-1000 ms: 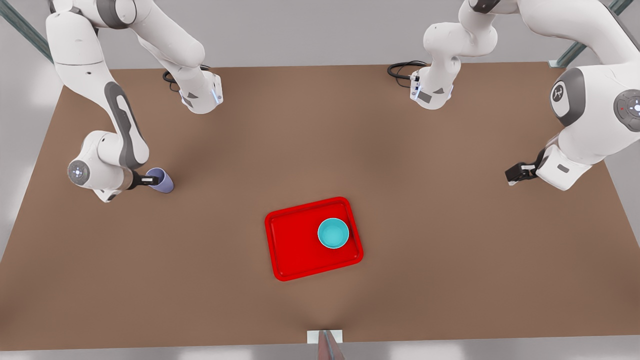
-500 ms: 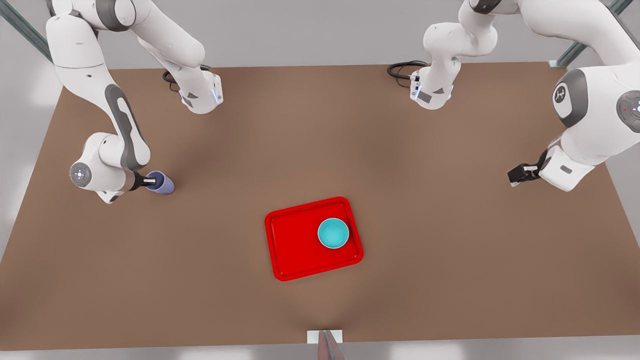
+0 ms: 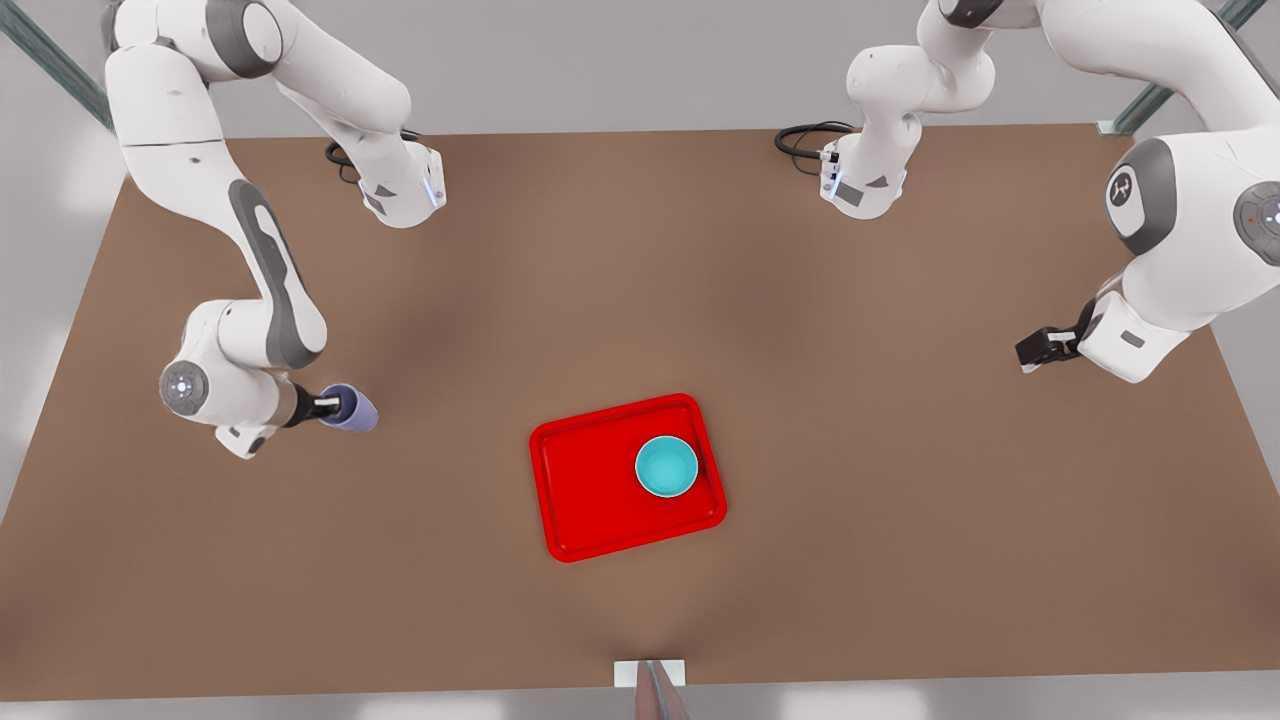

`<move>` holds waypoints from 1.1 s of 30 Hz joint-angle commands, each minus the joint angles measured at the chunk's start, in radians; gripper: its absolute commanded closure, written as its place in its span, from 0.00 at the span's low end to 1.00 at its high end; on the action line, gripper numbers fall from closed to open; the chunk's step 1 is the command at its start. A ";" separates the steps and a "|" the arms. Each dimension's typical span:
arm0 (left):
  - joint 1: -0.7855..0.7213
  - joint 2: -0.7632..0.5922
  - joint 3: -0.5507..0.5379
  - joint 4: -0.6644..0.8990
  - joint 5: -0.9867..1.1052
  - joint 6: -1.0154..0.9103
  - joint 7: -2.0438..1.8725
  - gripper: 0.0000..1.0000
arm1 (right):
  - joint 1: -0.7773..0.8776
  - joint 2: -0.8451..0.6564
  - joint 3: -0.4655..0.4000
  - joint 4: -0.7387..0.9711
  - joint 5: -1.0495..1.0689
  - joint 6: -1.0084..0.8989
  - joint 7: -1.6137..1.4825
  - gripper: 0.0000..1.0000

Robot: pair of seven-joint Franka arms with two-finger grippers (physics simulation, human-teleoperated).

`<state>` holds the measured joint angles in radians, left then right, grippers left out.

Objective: Place the bowl on the tray with the left arm and the cup on the tray with the right arm

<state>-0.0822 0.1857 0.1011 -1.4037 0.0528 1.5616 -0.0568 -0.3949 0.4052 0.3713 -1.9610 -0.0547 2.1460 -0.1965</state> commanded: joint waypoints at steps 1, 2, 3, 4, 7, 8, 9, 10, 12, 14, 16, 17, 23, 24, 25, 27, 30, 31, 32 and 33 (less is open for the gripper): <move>0.004 0.000 0.000 0.000 0.001 0.000 0.000 0.00 | 0.008 0.007 0.000 0.010 -0.005 0.000 0.003 0.78; 0.010 0.000 0.000 0.000 0.001 0.000 0.002 0.00 | 0.060 0.046 0.000 0.074 -0.004 0.000 0.003 0.78; 0.013 0.000 0.000 0.000 0.001 0.000 0.002 0.00 | 0.143 0.096 -0.002 0.160 0.019 -0.003 0.006 0.78; 0.013 0.000 0.000 0.000 0.001 0.000 0.002 0.00 | 0.215 0.136 -0.008 0.235 0.030 -0.009 0.008 0.78; 0.013 0.000 0.000 0.000 0.001 0.000 0.002 0.00 | 0.433 0.222 -0.061 0.421 0.032 -0.018 0.068 0.78; 0.013 0.000 0.000 0.000 0.001 0.000 0.002 0.00 | 0.554 0.262 -0.140 0.514 0.088 -0.052 0.086 0.78; 0.018 0.003 0.000 0.000 0.001 0.002 0.002 0.00 | 0.652 0.287 -0.218 0.570 0.134 -0.064 0.088 0.78; 0.027 0.011 0.000 0.000 0.001 0.002 0.002 0.00 | 0.735 0.313 -0.290 0.617 0.179 -0.069 0.088 0.78; 0.033 0.011 0.000 0.000 -0.001 0.000 0.002 0.00 | 0.895 0.371 -0.431 0.721 0.291 -0.109 0.118 0.78; 0.035 0.015 0.000 0.000 0.001 0.000 0.003 0.00 | 0.982 0.428 -0.514 0.783 0.361 -0.113 0.164 0.78; 0.032 0.017 -0.001 -0.003 -0.001 -0.002 0.003 0.00 | 1.016 0.461 -0.552 0.804 0.385 -0.113 0.177 0.78; 0.030 0.015 -0.001 -0.001 -0.001 0.000 0.003 0.00 | 1.016 0.474 -0.554 0.806 0.385 -0.110 0.178 0.78; 0.030 0.018 -0.001 -0.001 0.001 0.002 0.003 0.00 | 1.044 0.523 -0.583 0.818 0.385 -0.100 0.192 0.77; 0.030 0.018 -0.001 0.000 0.001 0.000 0.003 0.00 | 1.045 0.524 -0.583 0.818 0.385 -0.100 0.193 0.76; 0.030 0.018 -0.001 -0.001 -0.001 0.000 0.003 0.00 | 1.047 0.526 -0.583 0.818 0.385 -0.098 0.193 0.73; 0.028 0.018 -0.001 -0.001 -0.001 0.000 0.003 0.00 | 1.047 0.532 -0.588 0.820 0.385 -0.097 0.193 0.42; 0.028 0.018 -0.001 -0.001 -0.001 0.000 0.003 0.00 | 1.047 0.541 -0.588 0.820 0.386 -0.095 0.193 0.29; 0.028 0.018 -0.001 -0.001 -0.001 0.000 0.003 0.00 | 1.048 0.544 -0.588 0.820 0.386 -0.095 0.193 0.28; 0.027 0.018 -0.001 -0.001 -0.001 0.000 0.003 0.00 | 1.051 0.544 -0.589 0.820 0.386 -0.095 0.193 0.26; 0.027 0.018 -0.001 -0.001 -0.001 0.000 0.003 0.00 | 1.051 0.544 -0.589 0.820 0.386 -0.095 0.193 0.25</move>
<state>-0.0552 0.2041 0.0997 -1.4051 0.0521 1.5616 -0.0537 0.6565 0.9484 -0.2178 -1.1413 0.3313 2.0497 -0.0031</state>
